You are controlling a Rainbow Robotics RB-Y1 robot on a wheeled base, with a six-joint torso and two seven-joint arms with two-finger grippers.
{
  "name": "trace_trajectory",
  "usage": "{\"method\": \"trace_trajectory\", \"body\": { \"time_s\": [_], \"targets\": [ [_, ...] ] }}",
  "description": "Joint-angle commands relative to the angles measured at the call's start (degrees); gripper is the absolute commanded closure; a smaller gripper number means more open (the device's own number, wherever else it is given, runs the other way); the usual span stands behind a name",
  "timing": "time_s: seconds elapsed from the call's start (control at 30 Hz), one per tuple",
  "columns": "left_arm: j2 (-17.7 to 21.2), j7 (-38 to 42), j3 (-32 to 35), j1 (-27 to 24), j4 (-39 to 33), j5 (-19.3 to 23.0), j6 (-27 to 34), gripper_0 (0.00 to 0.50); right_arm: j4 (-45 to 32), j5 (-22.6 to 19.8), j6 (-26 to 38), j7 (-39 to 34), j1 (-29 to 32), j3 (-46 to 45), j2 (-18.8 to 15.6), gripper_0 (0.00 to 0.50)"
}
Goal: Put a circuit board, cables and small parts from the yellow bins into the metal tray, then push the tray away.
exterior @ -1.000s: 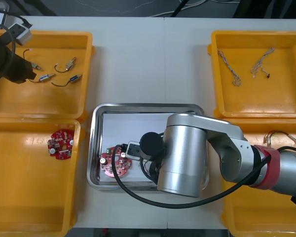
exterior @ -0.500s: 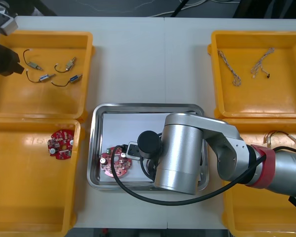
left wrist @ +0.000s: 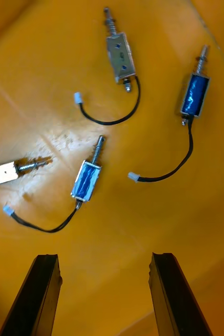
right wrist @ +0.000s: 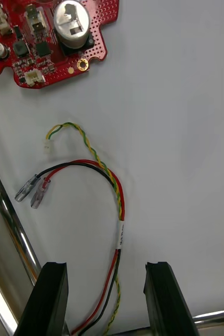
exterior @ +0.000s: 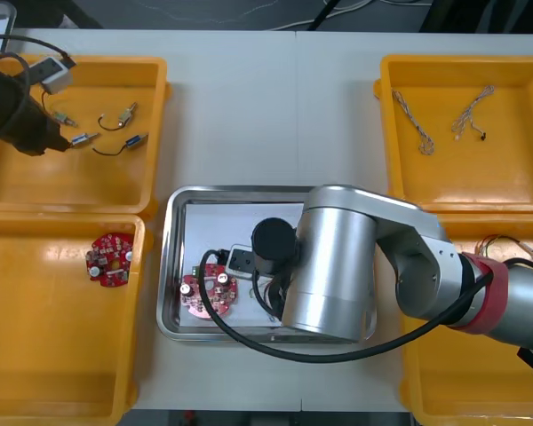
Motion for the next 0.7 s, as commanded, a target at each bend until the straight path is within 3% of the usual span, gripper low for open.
{"method": "trace_trajectory", "body": {
  "time_s": [0.03,0.37,0.5,0.7],
  "targets": [
    [-1.5,1.0,-2.6,-3.7,-0.2,-0.5,-1.2,0.0,-4.3,-2.0,3.3,0.7,-1.3,-5.9,-1.0,0.074],
    [-1.6,-2.7,-3.9,-4.0,0.8,-6.7,-5.5,0.0,-9.1,-10.1,10.0,0.7,-1.3,-17.0,-4.4,0.072],
    [-1.6,-3.8,-4.1,-4.7,3.5,-6.8,-7.7,0.0,-10.2,-14.9,10.5,0.6,-1.3,-22.6,-6.4,0.0],
    [-2.4,-5.4,-4.2,-5.1,5.2,-7.1,-10.4,0.0,-10.3,-20.6,10.5,0.9,-1.3,-30.0,-9.0,0.0]
  ]
}}
